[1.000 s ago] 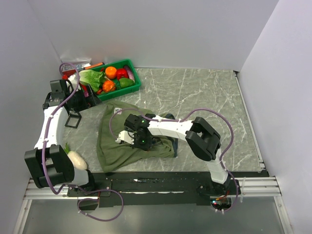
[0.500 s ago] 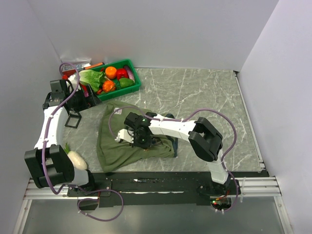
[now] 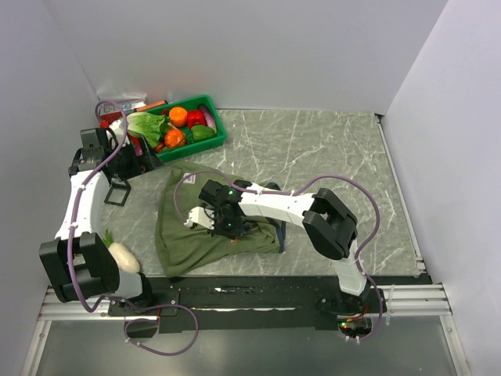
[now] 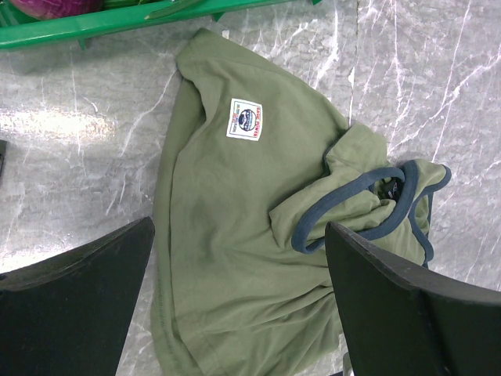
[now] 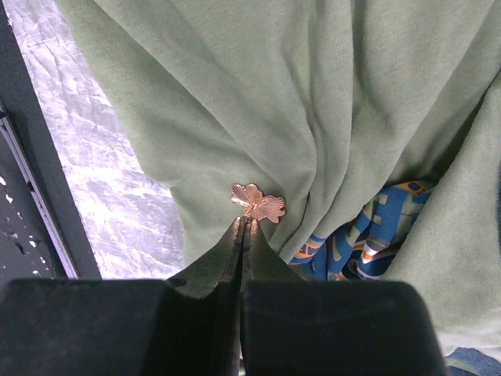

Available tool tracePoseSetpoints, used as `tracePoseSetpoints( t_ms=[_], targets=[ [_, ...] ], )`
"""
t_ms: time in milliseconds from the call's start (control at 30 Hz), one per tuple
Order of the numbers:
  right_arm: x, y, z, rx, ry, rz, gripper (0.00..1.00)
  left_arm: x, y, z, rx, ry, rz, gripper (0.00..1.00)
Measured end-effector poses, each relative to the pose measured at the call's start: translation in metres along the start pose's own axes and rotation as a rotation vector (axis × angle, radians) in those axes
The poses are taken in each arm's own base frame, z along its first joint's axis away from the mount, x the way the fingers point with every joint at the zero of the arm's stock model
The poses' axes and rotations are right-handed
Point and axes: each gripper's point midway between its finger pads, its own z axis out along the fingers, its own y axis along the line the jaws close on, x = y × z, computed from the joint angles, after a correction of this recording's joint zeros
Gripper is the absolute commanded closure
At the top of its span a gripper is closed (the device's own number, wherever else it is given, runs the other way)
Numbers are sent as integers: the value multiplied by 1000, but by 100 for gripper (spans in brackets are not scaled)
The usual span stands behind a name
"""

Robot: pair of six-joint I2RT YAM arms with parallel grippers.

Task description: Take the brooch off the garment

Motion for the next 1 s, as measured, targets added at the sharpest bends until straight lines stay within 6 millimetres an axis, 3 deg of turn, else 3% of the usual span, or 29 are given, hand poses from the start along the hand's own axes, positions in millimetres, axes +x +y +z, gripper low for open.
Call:
tracePoseSetpoints(
  t_ms=[1000],
  targets=[
    [4,-1,11,-11,21,6,100,0,0,0,0,0,0,3]
  ],
)
